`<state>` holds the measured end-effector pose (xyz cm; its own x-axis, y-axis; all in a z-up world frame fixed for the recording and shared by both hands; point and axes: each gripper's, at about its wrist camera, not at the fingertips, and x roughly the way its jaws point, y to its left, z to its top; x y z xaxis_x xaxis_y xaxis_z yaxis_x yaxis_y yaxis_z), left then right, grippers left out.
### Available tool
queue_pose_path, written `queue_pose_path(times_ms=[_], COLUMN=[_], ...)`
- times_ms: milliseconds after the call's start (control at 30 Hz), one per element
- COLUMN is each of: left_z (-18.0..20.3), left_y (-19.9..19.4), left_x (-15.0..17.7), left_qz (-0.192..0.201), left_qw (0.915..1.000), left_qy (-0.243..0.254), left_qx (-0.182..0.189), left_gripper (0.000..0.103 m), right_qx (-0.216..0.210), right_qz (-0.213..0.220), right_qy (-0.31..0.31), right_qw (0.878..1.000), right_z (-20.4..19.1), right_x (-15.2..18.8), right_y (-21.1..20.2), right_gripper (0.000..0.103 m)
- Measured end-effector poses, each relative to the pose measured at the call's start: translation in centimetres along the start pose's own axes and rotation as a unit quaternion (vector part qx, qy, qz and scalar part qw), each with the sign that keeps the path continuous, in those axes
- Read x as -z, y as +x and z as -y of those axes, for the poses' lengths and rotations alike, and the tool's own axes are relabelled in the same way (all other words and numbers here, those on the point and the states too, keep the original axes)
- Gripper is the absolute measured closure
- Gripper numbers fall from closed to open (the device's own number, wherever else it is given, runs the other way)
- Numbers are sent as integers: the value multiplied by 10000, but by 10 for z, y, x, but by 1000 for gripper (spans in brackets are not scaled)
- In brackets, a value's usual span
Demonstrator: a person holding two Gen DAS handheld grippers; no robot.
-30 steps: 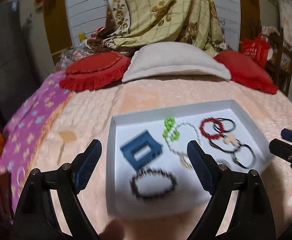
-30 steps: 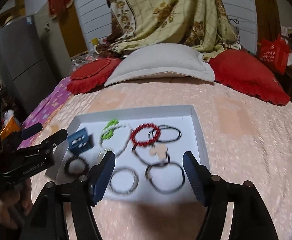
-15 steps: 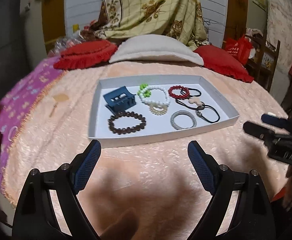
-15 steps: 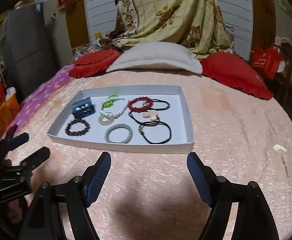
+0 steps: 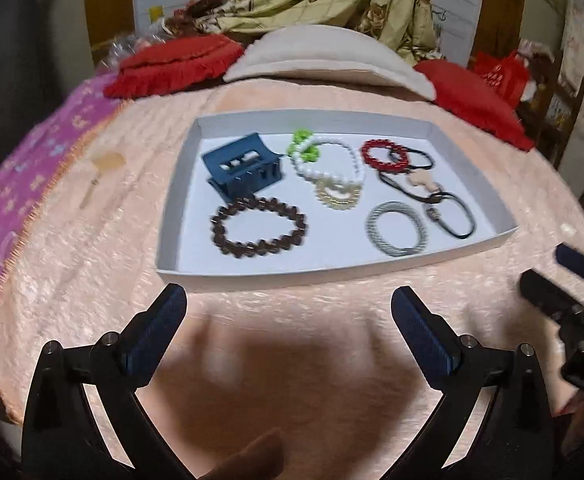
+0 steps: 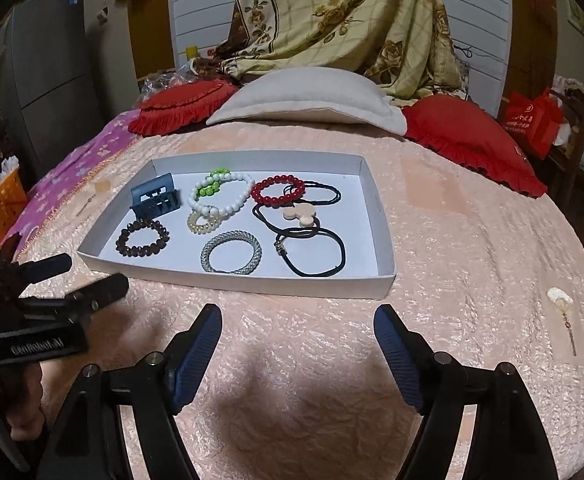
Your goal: Organize jewelry
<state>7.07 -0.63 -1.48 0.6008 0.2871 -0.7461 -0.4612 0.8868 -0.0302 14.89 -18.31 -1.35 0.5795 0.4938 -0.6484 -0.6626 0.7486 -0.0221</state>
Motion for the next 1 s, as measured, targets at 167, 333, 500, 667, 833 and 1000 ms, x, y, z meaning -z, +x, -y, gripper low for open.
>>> queue_pose_path(times_ms=[167,333,500,667,833,1000], left_z=[-4,2,5,6,8,9], left_y=[3,5,6,8,8,7], left_x=[1,1,1,1,2,3], left_qz=[-14,-3,0,-24,-15,20], left_qw=[10000,10000,9999,9999,9999,9999], left_qy=[-31,61,120,122,151,165], left_qx=[-73,-42,-51,-69,-61,-10], left_gripper=[0,0,0,0,0,0], right_qx=[56,71,52,-14,-9,-2], right_qz=[-37,-6,75,99,103,89], right_qy=[-17,-30,74,140,137,128], right_qw=[10000,10000,9999,9999,9999,9999], right_z=[-3,-4,-1,2,1,0], right_x=[0,1,0,-1,-1,-1], right_y=[5,5,1,-1,-2,-3], right_gripper=[27,27,27,27,27,27])
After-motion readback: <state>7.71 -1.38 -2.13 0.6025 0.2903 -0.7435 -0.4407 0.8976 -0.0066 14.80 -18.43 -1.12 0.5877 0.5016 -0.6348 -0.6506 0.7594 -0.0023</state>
